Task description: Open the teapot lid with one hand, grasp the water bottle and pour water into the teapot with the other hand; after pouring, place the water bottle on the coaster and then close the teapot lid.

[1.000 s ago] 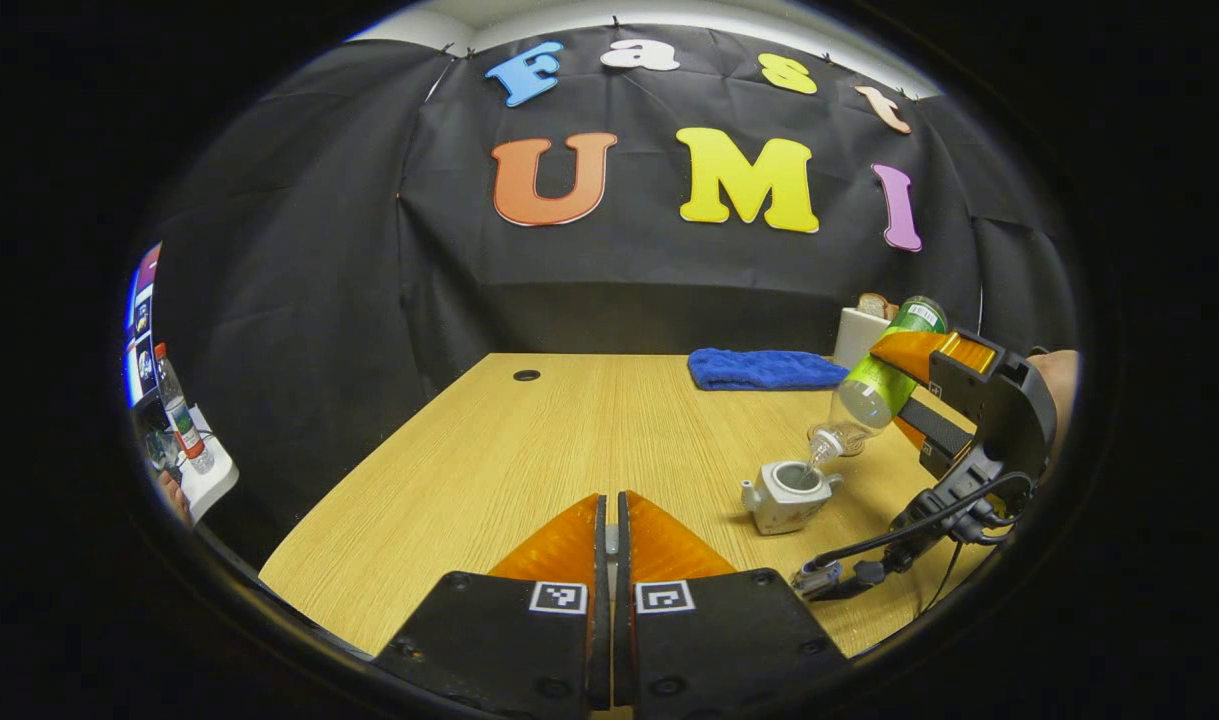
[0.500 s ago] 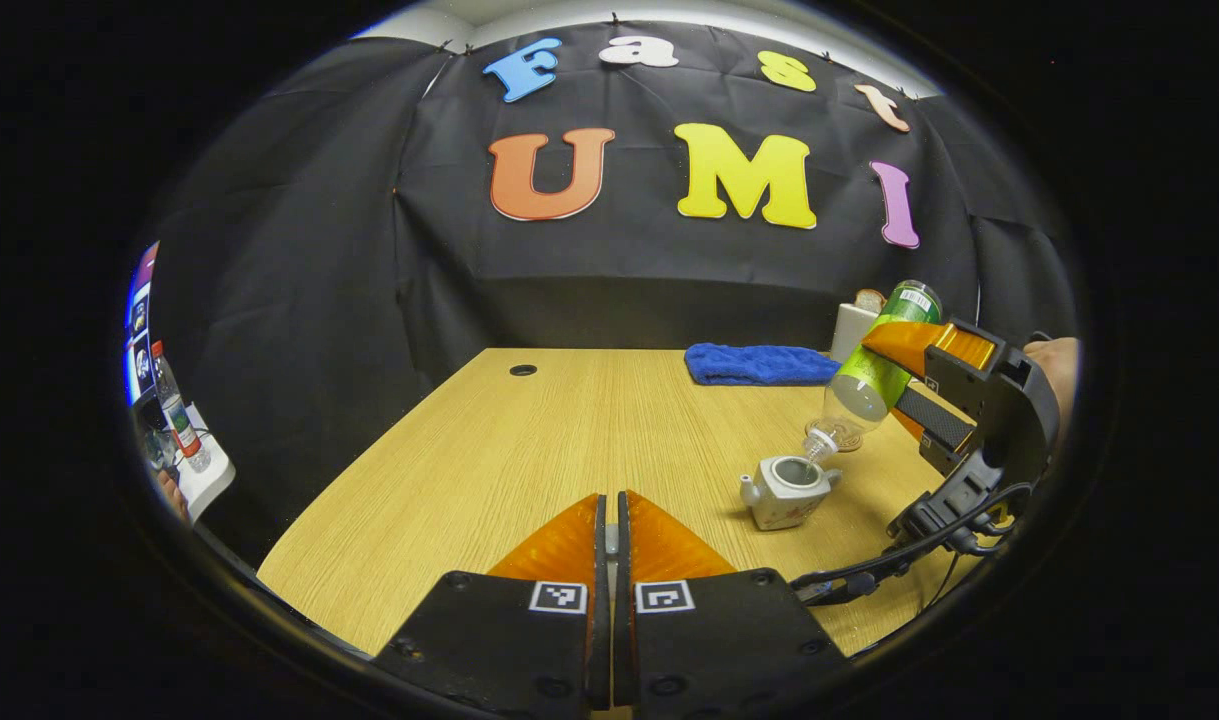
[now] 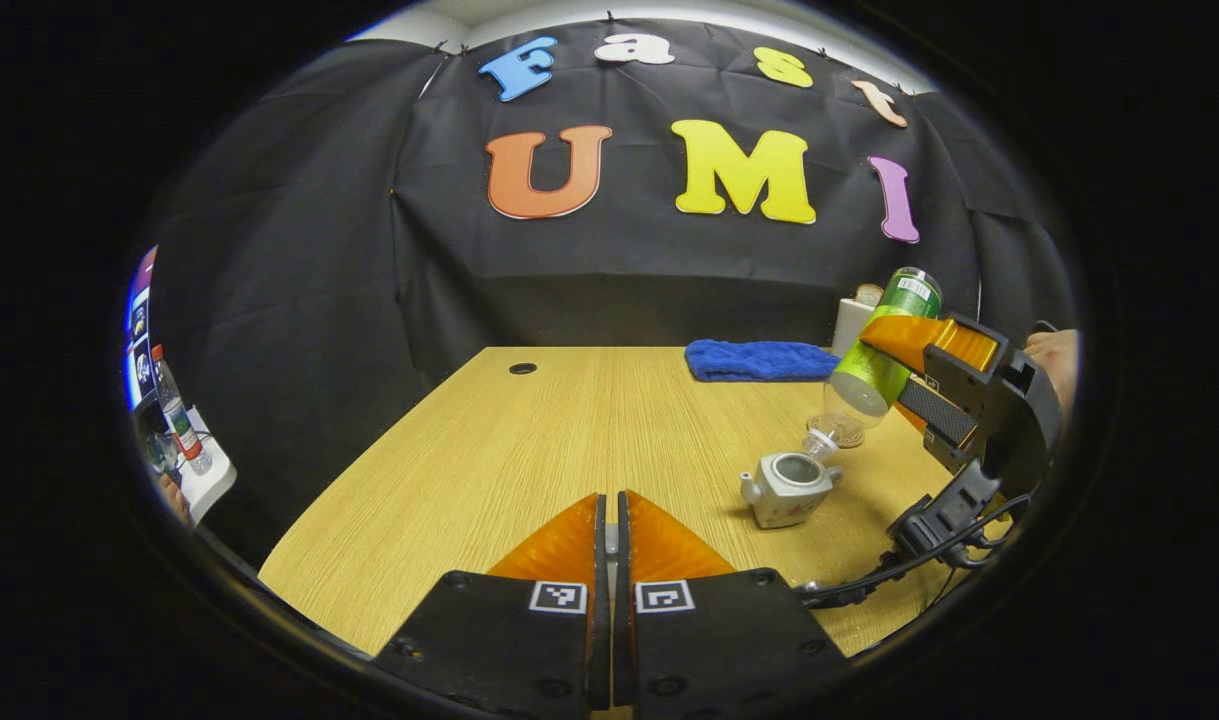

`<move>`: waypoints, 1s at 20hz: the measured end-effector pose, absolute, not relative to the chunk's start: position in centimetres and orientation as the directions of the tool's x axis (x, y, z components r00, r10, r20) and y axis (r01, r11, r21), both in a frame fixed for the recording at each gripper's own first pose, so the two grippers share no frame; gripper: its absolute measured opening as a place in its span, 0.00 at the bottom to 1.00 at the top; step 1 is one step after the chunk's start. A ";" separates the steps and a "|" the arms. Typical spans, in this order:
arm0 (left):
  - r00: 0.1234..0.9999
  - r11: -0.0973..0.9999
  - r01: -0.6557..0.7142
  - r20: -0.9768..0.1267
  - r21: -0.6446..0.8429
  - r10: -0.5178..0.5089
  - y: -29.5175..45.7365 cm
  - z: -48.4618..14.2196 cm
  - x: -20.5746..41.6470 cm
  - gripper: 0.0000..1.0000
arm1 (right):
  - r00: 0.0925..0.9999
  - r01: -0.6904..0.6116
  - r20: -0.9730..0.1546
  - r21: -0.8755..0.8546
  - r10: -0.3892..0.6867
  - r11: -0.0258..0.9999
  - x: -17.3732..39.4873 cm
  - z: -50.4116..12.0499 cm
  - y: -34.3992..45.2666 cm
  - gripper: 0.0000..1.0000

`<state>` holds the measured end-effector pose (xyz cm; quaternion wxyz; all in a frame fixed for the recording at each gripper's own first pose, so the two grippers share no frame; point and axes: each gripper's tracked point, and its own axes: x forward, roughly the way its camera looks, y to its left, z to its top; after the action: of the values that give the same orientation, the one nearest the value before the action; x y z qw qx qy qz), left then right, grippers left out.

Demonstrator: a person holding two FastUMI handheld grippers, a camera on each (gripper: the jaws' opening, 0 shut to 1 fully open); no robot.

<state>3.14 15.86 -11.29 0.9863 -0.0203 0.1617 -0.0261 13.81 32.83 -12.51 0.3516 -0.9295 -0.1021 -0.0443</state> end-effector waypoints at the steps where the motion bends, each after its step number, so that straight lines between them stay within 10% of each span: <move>1: 0.947 0.998 0.047 -0.316 -0.046 -0.060 15.7 -11.1 3.1 0.04 | 0.975 0.223 0.155 -0.652 0.160 -0.725 13.9 -12.5 32.9 0.73; 8: 0.964 0.997 0.037 -0.261 -0.060 -0.052 15.2 -10.0 3.8 0.04 | 0.983 0.177 0.128 -0.855 0.132 -0.488 15.4 -13.7 30.4 0.72; 20: 0.977 0.990 0.053 -0.200 -0.133 -0.079 10.5 -8.7 5.9 0.04 | 0.990 -0.093 -0.012 -0.803 0.140 0.589 14.4 -13.9 24.5 0.75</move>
<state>5.89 10.46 -8.73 0.9921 -0.0634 0.1030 -0.0335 14.36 24.48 -13.92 0.8910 -0.4486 -0.0262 0.0653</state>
